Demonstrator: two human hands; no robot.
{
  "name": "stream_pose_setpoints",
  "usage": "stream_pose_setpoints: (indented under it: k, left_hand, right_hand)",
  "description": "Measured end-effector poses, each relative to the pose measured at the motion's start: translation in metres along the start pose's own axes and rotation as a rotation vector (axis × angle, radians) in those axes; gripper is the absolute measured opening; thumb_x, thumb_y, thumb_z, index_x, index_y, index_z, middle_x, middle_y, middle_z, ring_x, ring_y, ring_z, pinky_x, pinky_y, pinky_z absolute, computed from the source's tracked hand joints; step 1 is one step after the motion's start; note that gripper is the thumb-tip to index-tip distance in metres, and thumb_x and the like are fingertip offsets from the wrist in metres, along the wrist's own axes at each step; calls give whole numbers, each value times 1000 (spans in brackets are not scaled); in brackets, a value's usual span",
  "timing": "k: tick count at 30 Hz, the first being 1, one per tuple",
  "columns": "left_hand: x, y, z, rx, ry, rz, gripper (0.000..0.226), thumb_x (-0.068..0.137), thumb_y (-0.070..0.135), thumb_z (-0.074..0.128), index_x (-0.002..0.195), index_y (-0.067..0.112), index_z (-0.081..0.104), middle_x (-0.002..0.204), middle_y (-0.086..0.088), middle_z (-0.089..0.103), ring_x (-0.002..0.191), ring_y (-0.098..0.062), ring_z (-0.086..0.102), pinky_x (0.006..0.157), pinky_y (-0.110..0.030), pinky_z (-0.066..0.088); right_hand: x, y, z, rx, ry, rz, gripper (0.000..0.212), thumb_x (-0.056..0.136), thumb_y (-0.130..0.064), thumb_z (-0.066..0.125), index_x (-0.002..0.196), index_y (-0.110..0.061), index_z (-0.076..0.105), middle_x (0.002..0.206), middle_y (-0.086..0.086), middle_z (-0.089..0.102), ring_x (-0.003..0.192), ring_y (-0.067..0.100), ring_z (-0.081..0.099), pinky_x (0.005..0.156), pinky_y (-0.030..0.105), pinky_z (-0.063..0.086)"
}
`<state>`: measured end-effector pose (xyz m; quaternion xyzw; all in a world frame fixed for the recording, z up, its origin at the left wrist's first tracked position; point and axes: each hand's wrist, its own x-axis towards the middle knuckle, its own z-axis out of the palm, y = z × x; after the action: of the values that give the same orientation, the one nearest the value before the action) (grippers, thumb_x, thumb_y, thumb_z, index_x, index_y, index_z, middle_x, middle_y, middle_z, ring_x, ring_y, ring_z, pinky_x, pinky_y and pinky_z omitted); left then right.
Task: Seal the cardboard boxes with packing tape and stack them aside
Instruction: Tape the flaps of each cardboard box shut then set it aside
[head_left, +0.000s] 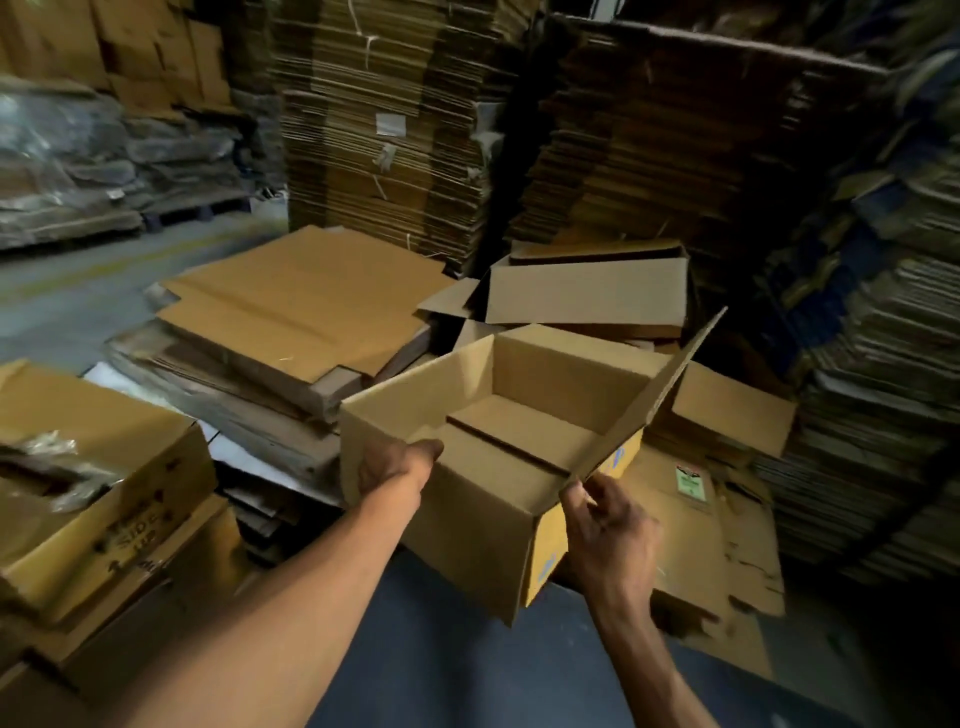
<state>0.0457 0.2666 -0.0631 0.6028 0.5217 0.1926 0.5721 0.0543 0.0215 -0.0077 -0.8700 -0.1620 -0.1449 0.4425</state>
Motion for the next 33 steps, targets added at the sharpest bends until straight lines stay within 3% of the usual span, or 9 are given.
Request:
stream_pose_setpoints:
  k: [3, 7, 12, 17, 20, 23, 25, 27, 33]
  left_hand:
    - [-71, -11, -21, 226, 2, 91, 47, 74, 42, 85, 109, 12, 75, 102, -8, 74, 99, -31, 69, 85, -37, 59]
    - [-157, -45, -50, 519, -115, 127, 35, 72, 46, 85, 86, 16, 74, 95, -6, 74, 87, -28, 68, 68, -28, 49]
    - [-225, -111, -82, 693, -203, 100, 33, 77, 34, 85, 96, 18, 64, 93, 0, 64, 83, -21, 58, 68, -25, 46]
    - [-236, -147, -116, 874, -185, 152, 27, 76, 29, 84, 95, 18, 69, 92, 0, 70, 88, -22, 69, 74, -30, 58]
    - [-224, -156, -137, 1036, -244, 201, 21, 68, 34, 76, 76, 19, 63, 90, -1, 72, 84, -20, 69, 69, -28, 55]
    - [-214, -156, -156, 1212, -336, 265, 14, 75, 31, 75, 80, 21, 66, 92, -1, 70, 86, -18, 68, 71, -30, 54]
    - [-207, -156, -166, 1279, -364, 311, 17, 84, 28, 73, 98, 19, 71, 104, -2, 70, 96, -20, 68, 75, -30, 53]
    - [-195, -158, -175, 1250, -325, 326, 19, 87, 29, 72, 104, 20, 74, 103, 1, 71, 97, -19, 69, 75, -29, 54]
    - [-147, -189, -207, 730, -261, 263, 24, 85, 45, 80, 79, 25, 69, 81, 10, 70, 85, -15, 70, 81, -32, 57]
  right_hand:
    - [-62, 19, -52, -129, -15, 45, 27, 88, -46, 68, 96, -22, 79, 84, -5, 79, 73, 13, 73, 63, 26, 57]
    - [-155, 30, -112, -304, -106, 4, 26, 79, -49, 68, 69, -25, 67, 55, -10, 63, 54, 22, 65, 51, 28, 44]
    - [-266, 55, -173, -98, -194, -182, 33, 81, -50, 76, 59, -29, 62, 55, -21, 60, 56, -3, 55, 49, 20, 48]
    - [-258, 31, -256, 177, 105, -547, 38, 94, -29, 67, 57, -18, 66, 56, -12, 53, 48, 3, 53, 51, 23, 43]
    - [-202, 3, -292, 112, 182, -495, 41, 103, -30, 56, 64, -18, 61, 56, -7, 53, 47, 9, 53, 48, 25, 45]
    - [-171, -12, -289, -118, -259, -338, 30, 96, -62, 47, 100, -40, 67, 86, -16, 68, 70, 2, 64, 55, 20, 49]
    - [-160, -10, -274, -478, -552, -382, 50, 88, -77, 41, 121, -44, 62, 108, -19, 68, 83, -2, 62, 64, 14, 46]
    - [-161, -15, -255, -511, -836, -366, 59, 90, -79, 43, 130, -41, 60, 119, -22, 63, 92, -6, 60, 72, 10, 45]
    - [-179, -40, -215, -377, -1406, -55, 58, 97, -68, 49, 104, -16, 74, 94, 4, 79, 84, 14, 75, 69, 17, 54]
